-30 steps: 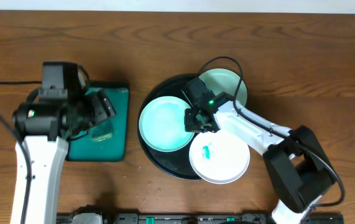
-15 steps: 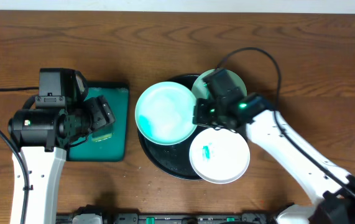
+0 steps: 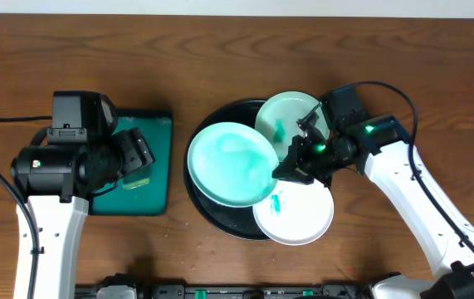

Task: Clean dirty plates on tray and stack at the side
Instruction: 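Lift the cleaned pale green plate with the right gripper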

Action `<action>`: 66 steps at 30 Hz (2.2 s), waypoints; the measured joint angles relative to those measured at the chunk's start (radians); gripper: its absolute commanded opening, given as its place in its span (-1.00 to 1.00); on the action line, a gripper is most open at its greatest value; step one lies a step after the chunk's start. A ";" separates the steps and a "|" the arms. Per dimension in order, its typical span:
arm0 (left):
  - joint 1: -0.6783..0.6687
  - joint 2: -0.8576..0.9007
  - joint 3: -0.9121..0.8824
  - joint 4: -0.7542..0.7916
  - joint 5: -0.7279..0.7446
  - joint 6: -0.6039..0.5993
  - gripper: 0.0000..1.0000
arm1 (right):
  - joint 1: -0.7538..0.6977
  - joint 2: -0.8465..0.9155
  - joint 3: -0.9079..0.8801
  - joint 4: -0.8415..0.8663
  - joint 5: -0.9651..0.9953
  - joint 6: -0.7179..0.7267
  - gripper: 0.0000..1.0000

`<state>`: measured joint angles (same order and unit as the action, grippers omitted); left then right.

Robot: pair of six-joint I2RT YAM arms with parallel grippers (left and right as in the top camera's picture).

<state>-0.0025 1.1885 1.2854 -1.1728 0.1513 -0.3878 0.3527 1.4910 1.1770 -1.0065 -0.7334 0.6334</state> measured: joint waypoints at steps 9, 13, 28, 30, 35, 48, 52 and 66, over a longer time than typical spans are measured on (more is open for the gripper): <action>0.000 0.000 0.000 -0.016 0.000 0.000 0.65 | 0.000 0.000 0.000 0.247 0.133 -0.093 -0.97; 0.000 0.001 0.000 -0.020 0.000 0.000 0.65 | 0.000 0.000 0.000 0.361 0.207 -0.115 -0.97; 0.000 0.001 0.000 -0.020 0.000 0.000 0.66 | 0.000 0.000 0.000 0.392 0.511 -0.266 -0.97; 0.000 0.001 0.000 -0.020 0.000 0.000 0.66 | 0.004 0.000 0.000 0.369 0.566 -0.292 -0.97; 0.000 0.001 0.000 -0.021 0.000 0.000 0.66 | 0.040 0.000 0.000 0.273 0.721 -0.343 -0.97; 0.000 0.001 0.000 -0.028 0.000 0.000 0.66 | 0.192 0.000 -0.001 -0.175 0.697 -0.199 -0.97; 0.000 0.001 0.000 -0.028 0.000 0.000 0.66 | 0.192 0.000 -0.001 -0.131 0.481 -0.214 -0.98; 0.000 0.001 0.000 -0.032 0.000 0.000 0.66 | 0.192 0.000 -0.001 0.208 0.245 -0.234 -0.97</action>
<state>-0.0025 1.1892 1.2854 -1.2053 0.1513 -0.3878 0.5449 1.4910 1.1759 -0.7990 -0.4885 0.3992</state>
